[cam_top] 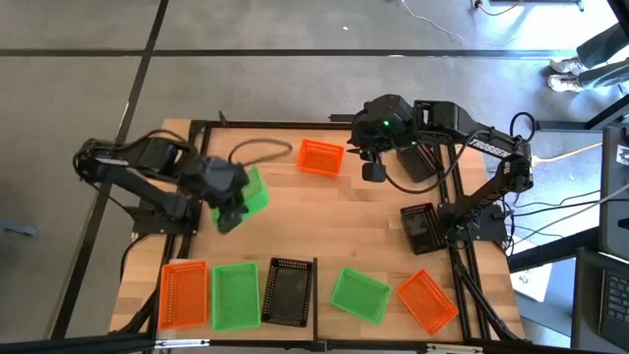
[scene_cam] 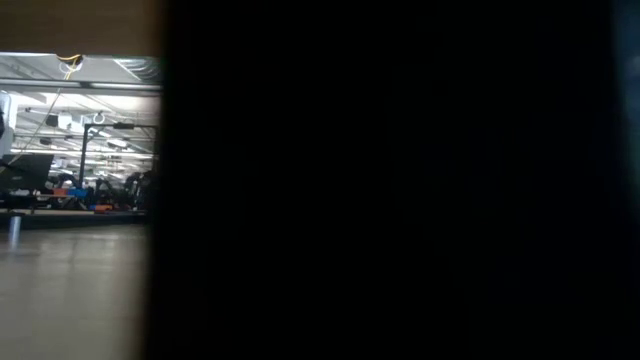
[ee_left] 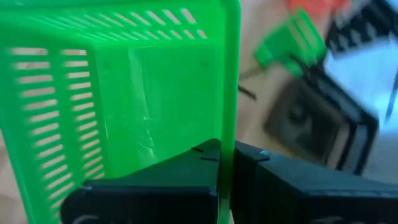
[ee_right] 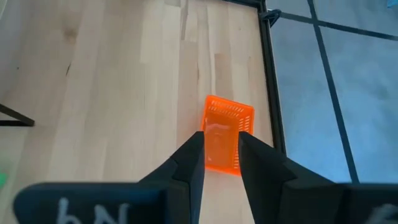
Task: Stack baskets on shelf by color
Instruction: Stack the top green basket on top of the other green basket on the shelf
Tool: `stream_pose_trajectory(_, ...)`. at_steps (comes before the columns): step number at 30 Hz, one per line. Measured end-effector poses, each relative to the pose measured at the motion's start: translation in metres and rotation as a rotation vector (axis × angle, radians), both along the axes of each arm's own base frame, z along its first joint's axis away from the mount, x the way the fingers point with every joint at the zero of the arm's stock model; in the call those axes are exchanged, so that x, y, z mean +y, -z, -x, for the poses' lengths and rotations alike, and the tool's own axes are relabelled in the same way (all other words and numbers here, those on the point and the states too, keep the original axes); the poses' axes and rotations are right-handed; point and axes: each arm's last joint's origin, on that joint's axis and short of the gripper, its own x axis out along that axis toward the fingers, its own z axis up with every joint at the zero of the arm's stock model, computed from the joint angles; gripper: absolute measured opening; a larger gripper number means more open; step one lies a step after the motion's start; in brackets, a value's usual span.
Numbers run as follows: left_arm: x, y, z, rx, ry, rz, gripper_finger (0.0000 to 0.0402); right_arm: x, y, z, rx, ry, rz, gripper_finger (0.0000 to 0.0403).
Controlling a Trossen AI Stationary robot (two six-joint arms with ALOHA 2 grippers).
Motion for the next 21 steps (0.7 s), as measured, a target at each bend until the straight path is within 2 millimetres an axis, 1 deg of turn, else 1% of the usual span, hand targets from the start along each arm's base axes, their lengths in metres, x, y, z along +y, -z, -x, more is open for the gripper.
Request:
stream_pose_trajectory(3, -0.011, 0.001, 0.003, 0.000, 0.139, -0.069, 0.0000, 0.000, 0.000, 0.000, -0.004, 0.012, -0.012, 0.0094)
stream_pose_trajectory(9, -0.022, 0.001, 0.006, -0.024, 0.319, -0.173, 0.0000, 0.000, 0.000, 0.000, -0.023, 0.057, -0.054, 0.0094)
stream_pose_trajectory(11, -0.027, 0.001, 0.008, -0.037, 0.409, -0.224, 0.0000, 0.000, 0.000, 0.000, -0.030, 0.084, -0.078, 0.0094)
stream_pose_trajectory(17, -0.041, 0.006, 0.025, -0.027, 0.850, -0.478, 0.0000, 0.000, 0.000, 0.000, -0.056, 0.176, -0.166, 0.0094)
stream_pose_trajectory(21, -0.046, 0.009, 0.034, -0.006, 1.061, -0.624, 0.0000, 0.000, -0.001, -0.001, -0.076, 0.228, -0.216, 0.0094)
